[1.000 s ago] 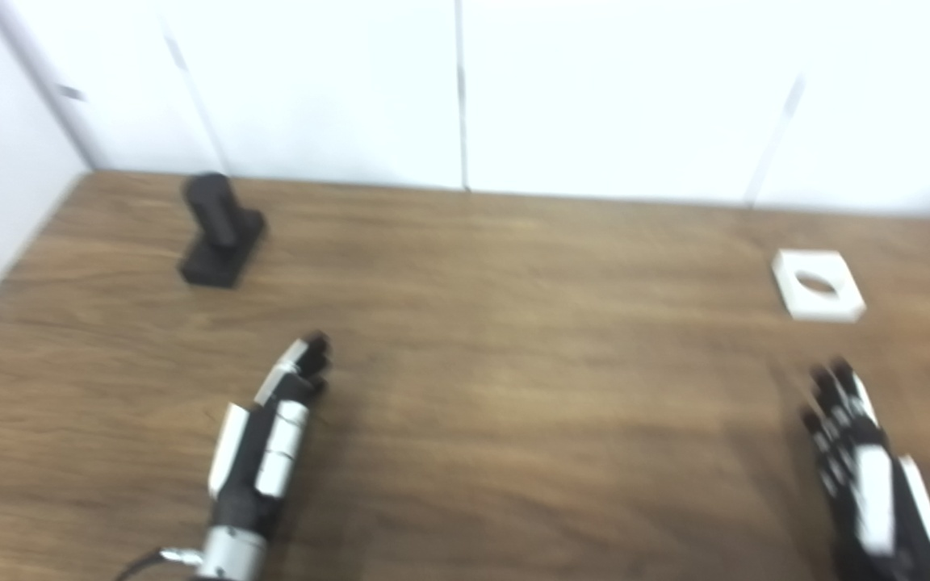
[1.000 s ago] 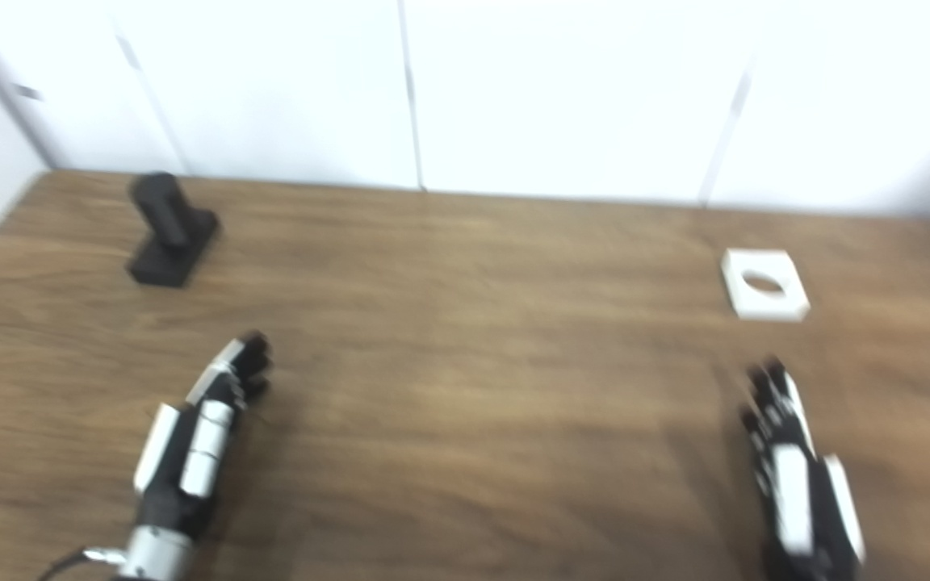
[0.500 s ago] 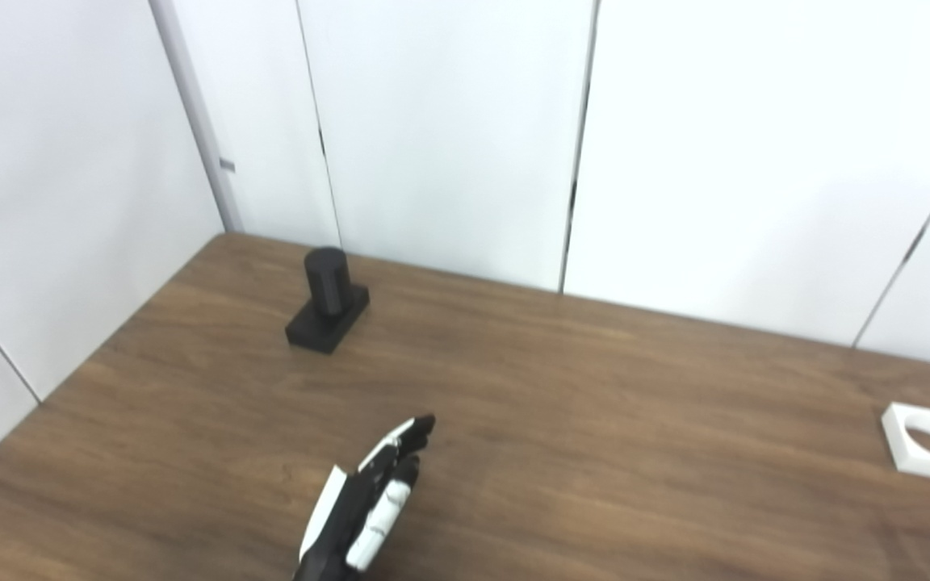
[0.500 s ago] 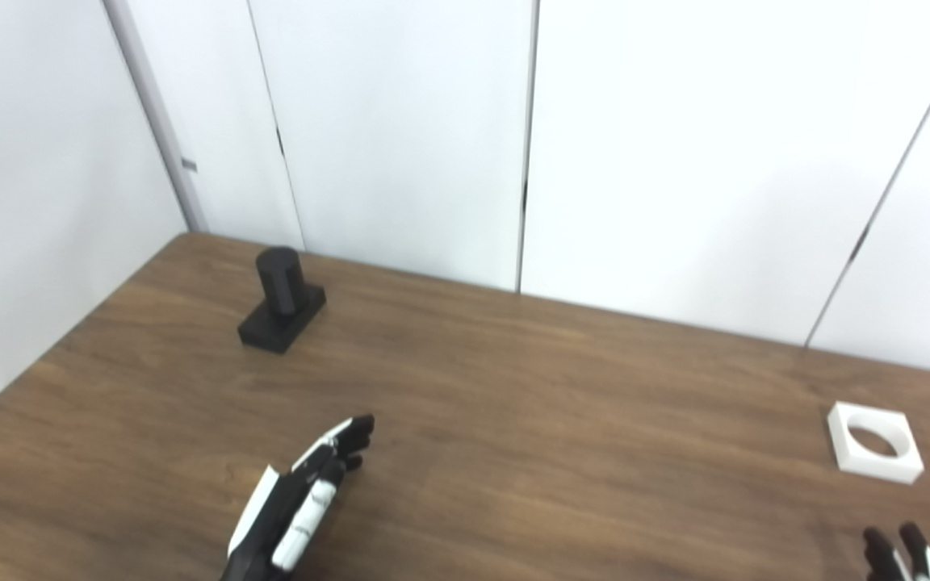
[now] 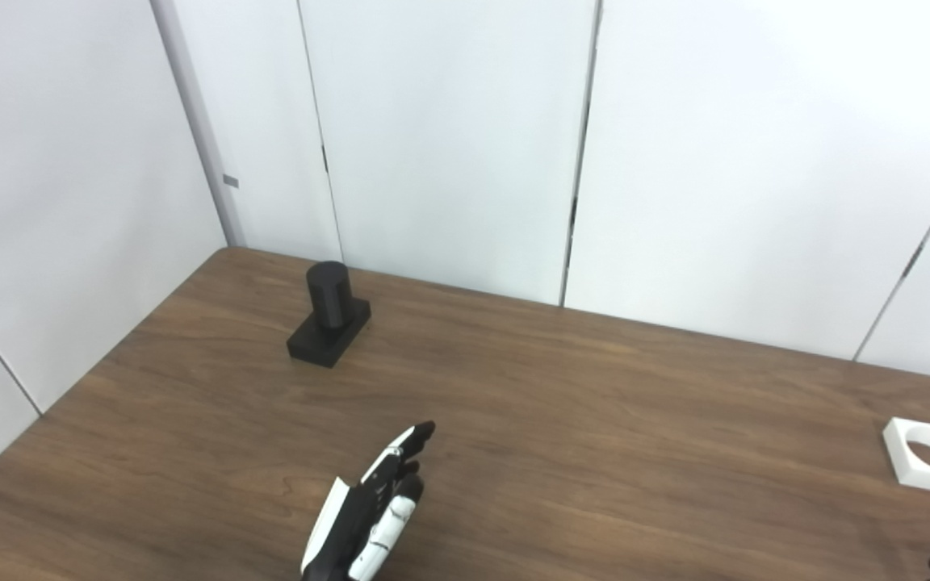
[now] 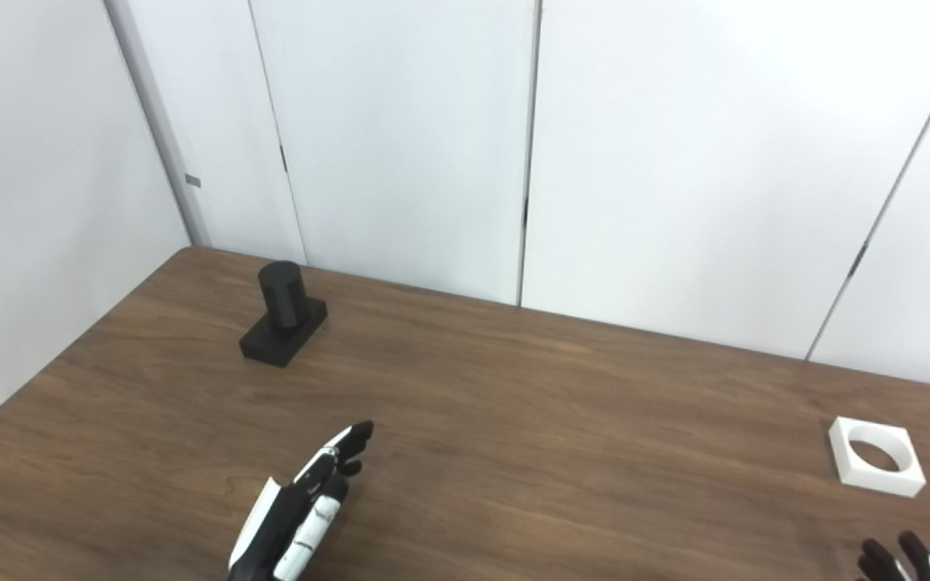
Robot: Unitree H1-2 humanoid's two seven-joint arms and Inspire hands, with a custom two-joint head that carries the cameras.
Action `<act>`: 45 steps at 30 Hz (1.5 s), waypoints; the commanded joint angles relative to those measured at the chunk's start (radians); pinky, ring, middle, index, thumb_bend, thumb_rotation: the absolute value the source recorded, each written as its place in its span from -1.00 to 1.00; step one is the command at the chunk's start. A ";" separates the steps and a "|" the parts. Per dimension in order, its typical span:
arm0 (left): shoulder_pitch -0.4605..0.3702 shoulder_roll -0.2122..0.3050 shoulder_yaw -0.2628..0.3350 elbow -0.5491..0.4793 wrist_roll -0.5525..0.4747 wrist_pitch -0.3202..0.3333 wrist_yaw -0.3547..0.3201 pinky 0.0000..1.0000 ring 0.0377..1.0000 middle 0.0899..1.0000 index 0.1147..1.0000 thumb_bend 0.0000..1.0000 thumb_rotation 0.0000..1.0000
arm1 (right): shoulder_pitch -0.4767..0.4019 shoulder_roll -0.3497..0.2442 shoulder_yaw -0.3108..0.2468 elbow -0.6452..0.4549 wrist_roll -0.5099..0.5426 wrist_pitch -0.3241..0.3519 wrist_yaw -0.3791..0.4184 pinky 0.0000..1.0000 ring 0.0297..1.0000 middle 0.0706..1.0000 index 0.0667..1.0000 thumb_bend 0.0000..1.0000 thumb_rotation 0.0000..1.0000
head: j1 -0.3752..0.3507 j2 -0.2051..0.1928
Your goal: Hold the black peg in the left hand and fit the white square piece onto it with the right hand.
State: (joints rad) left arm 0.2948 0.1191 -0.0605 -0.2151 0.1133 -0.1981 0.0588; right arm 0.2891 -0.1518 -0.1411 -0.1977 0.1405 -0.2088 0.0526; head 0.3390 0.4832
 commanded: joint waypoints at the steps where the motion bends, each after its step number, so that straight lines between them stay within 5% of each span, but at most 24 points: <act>1: 0.007 -0.055 -0.002 0.031 0.015 0.002 0.020 0.76 0.87 0.88 0.83 0.01 0.51 | -0.003 0.005 -0.005 0.058 -0.009 -0.026 -0.004 0.75 0.77 0.73 0.86 0.22 1.00 | 0.001 -0.001; 4: 0.012 -0.062 0.012 0.006 0.019 0.006 0.041 0.85 0.91 0.89 0.83 0.08 0.10 | -0.001 0.011 -0.006 0.059 -0.006 -0.021 -0.008 0.77 0.78 0.72 0.86 0.23 1.00 | 0.000 -0.003; 6: 0.001 -0.056 0.029 -0.048 0.121 0.022 0.082 0.81 0.89 0.88 0.81 0.14 -0.13 | 0.000 0.011 -0.004 0.061 -0.011 -0.027 -0.008 0.78 0.78 0.72 0.85 0.24 1.00 | -0.004 0.001; 10: -0.044 -0.029 0.073 -0.123 0.192 0.079 0.108 0.78 0.85 0.86 0.82 0.36 -0.34 | -0.002 0.010 -0.003 0.062 -0.022 -0.029 -0.011 0.74 0.77 0.74 0.83 0.26 1.00 | -0.007 0.007; 18: -0.152 0.033 0.154 -0.213 0.420 0.291 0.101 0.77 0.86 0.88 0.83 0.67 -0.14 | -0.001 0.015 -0.007 0.064 -0.036 -0.036 -0.016 0.80 0.78 0.74 0.85 0.39 1.00 | -0.008 0.012; 31: -0.290 0.101 0.193 -0.078 0.786 0.434 0.181 0.87 0.83 0.77 0.68 0.76 -0.01 | 0.012 0.006 -0.015 0.042 -0.014 -0.022 -0.006 0.81 0.78 0.73 0.81 0.41 0.81 | -0.013 0.034; 45: -0.436 0.151 0.202 0.147 0.782 0.551 0.217 0.86 0.83 0.79 0.70 0.69 0.00 | 0.020 0.000 -0.019 0.034 0.002 -0.032 0.005 0.66 0.76 0.73 0.80 0.45 0.66 | -0.014 0.047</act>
State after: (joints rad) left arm -0.0954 0.2470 0.1386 -0.0661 0.8893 0.3500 0.2409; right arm 0.3009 -0.1530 -0.1584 -0.1990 0.1378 -0.2241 0.0542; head 0.3237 0.5292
